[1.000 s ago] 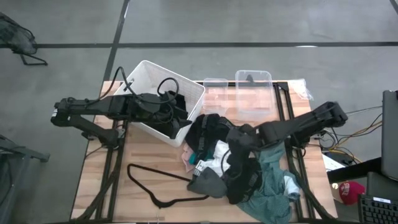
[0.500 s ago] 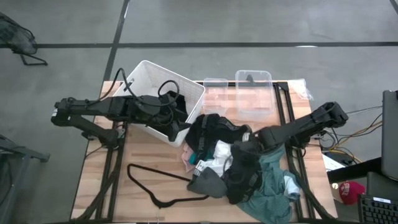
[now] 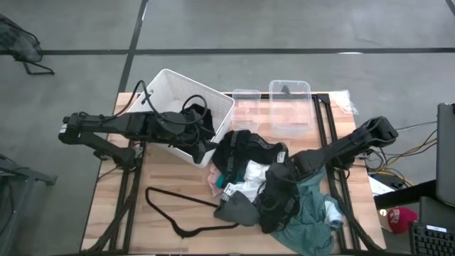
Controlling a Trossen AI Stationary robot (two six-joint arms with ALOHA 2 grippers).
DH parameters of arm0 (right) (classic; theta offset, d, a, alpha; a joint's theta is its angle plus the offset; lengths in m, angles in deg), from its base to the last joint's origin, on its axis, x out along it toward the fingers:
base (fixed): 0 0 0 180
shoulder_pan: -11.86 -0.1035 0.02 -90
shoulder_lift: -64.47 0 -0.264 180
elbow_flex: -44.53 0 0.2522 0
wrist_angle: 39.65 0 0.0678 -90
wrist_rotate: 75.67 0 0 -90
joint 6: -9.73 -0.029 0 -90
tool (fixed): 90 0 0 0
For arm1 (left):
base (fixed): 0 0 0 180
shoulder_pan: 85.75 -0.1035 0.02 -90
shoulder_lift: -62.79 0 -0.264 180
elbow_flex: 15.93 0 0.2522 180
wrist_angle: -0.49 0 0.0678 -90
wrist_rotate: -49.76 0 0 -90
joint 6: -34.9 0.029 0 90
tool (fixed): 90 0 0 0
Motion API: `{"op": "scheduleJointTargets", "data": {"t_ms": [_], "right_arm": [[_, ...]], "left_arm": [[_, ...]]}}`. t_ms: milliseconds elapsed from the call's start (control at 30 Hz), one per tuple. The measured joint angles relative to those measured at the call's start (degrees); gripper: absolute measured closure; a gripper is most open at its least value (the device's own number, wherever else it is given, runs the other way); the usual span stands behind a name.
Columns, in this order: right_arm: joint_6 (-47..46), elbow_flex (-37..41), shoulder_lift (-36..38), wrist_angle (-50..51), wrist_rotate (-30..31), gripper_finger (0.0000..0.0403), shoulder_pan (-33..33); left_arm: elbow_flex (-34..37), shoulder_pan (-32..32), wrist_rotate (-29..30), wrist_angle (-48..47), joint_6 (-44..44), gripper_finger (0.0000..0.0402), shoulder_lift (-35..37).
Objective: Pick & Place Cloths
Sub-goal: Put the black underwear into the right transparent bin
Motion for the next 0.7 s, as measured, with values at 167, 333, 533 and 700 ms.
{"op": "scheduleJointTargets", "data": {"t_ms": [167, 333, 533, 700], "right_arm": [[-1.1, 4.3, -0.3, -3.0, 0.2, 0.0101, -0.1], [-1.4, 6.9, -0.3, -4.1, 1.3, 0.0107, -0.2], [-0.9, 7.5, -0.7, -4.5, 1.5, 0.0183, -0.2], [0.2, 7.1, -0.6, -4.9, 1.6, 0.0303, -0.2]], "left_arm": [[0.0, 0.0, 0.0, 0.0, 0.0, 0.0151, 0.0], [0.0, 0.0, 0.0, 0.0, 0.0, 0.0152, 0.0], [0.0, 0.0, 0.0, 0.0, -0.1, 0.0151, 0.0], [0.0, 0.0, 0.3, 0.0, -0.2, 0.0152, 0.0]]}}
